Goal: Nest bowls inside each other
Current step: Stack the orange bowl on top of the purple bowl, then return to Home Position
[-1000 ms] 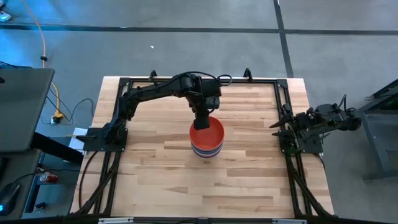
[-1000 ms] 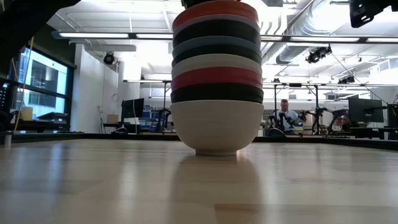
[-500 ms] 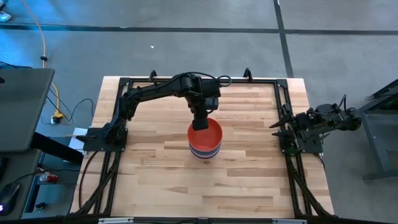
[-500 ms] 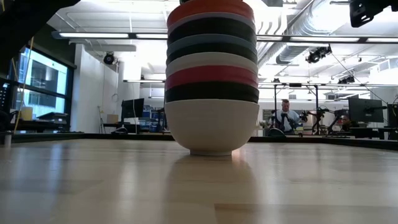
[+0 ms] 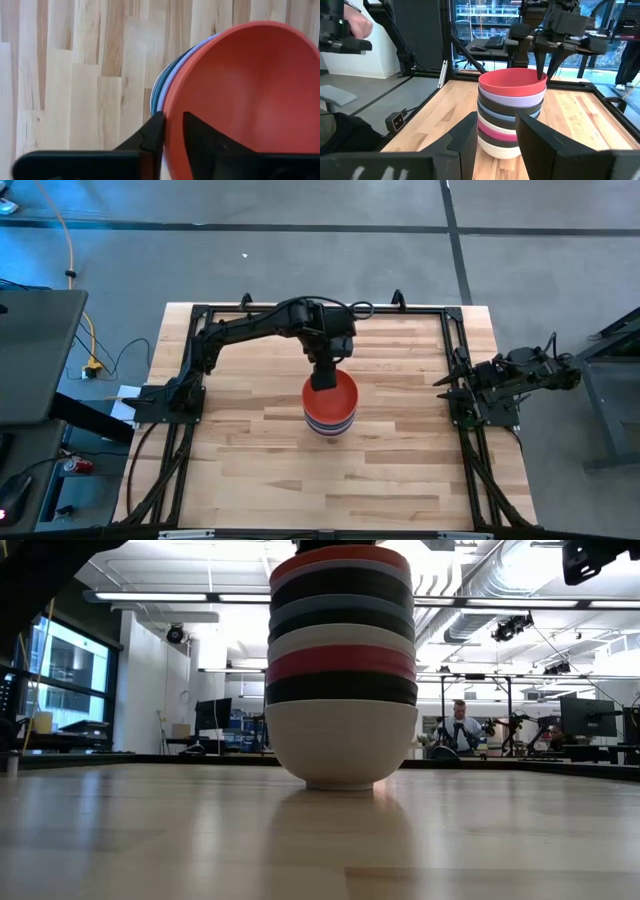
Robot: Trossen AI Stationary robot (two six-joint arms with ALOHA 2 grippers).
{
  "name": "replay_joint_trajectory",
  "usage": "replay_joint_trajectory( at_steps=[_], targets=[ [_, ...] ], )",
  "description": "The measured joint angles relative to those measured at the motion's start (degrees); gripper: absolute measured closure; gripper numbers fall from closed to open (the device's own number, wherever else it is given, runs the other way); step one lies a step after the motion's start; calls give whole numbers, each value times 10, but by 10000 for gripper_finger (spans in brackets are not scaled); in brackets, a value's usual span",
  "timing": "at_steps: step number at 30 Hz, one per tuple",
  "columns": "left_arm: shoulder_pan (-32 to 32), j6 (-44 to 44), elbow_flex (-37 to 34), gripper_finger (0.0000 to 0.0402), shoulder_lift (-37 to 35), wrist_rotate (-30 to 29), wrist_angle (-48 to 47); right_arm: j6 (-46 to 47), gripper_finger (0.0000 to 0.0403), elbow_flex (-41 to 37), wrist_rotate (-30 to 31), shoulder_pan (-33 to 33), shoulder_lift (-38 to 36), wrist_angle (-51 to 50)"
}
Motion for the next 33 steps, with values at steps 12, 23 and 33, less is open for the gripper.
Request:
replay_joint_trajectory(
  at_steps=[12,23,33],
  targets=[
    [-4,12,0,262,-1,-2,10,0,277,0,0,0,0,7],
    [-10,30,1,236,-62,13,38,-2,277,0,0,0,0,13],
    [-62,80,0,235,-189,15,102,13,277,0,-1,0,2,59]
  ],
)
